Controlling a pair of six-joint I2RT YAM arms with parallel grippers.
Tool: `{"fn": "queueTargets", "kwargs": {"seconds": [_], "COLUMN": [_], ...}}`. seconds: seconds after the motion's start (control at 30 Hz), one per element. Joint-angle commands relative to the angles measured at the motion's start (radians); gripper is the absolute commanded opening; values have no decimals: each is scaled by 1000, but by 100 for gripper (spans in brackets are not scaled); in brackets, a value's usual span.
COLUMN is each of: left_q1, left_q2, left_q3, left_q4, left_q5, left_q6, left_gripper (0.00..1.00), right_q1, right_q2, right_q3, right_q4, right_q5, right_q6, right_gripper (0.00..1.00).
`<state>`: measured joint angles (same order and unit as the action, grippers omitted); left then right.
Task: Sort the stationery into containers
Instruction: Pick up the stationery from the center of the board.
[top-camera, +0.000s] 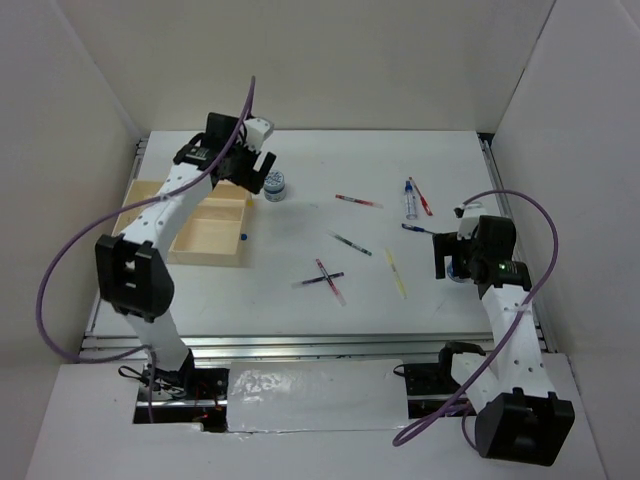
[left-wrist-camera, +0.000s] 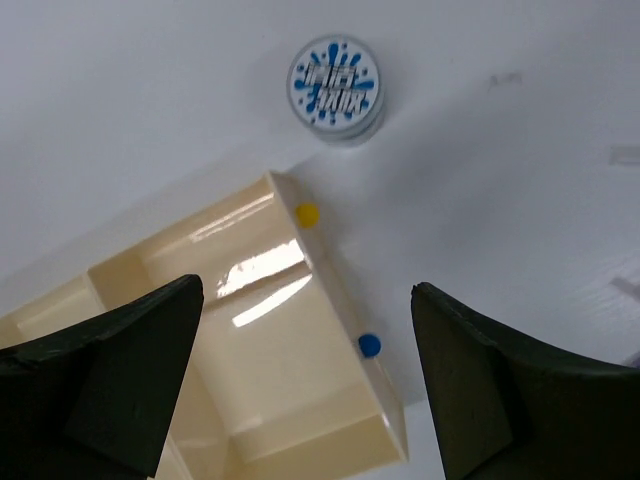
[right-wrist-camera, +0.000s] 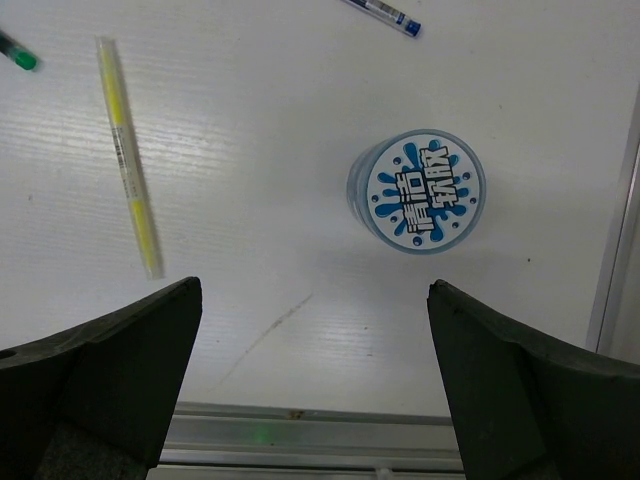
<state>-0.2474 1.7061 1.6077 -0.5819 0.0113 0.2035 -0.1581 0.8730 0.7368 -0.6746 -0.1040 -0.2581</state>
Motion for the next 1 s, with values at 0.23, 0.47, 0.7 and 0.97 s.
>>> {"fn": "queueTargets", "kwargs": {"seconds": [0.23, 0.47, 0.7, 0.97], "left_q1": [2, 3, 5, 3], "left_q2": [392, 543, 616, 656], "left_q3": [368, 483, 517, 537], "left_q4": [13, 2, 16, 22], "left_q5": [124, 144, 148, 171], "left_q6": [-113, -134, -141, -145], "left_gripper": [99, 99, 98, 88], "right_q1": [-4, -4, -4, -4], "right_q2": [73, 107, 126, 135], "right_q3": [61, 67, 61, 56], "right_q4": [10, 20, 24, 27], "right_q5": [18, 18, 16, 21], "right_q6": [31, 34, 30, 30], "right_gripper": [100, 100, 100, 100]}}
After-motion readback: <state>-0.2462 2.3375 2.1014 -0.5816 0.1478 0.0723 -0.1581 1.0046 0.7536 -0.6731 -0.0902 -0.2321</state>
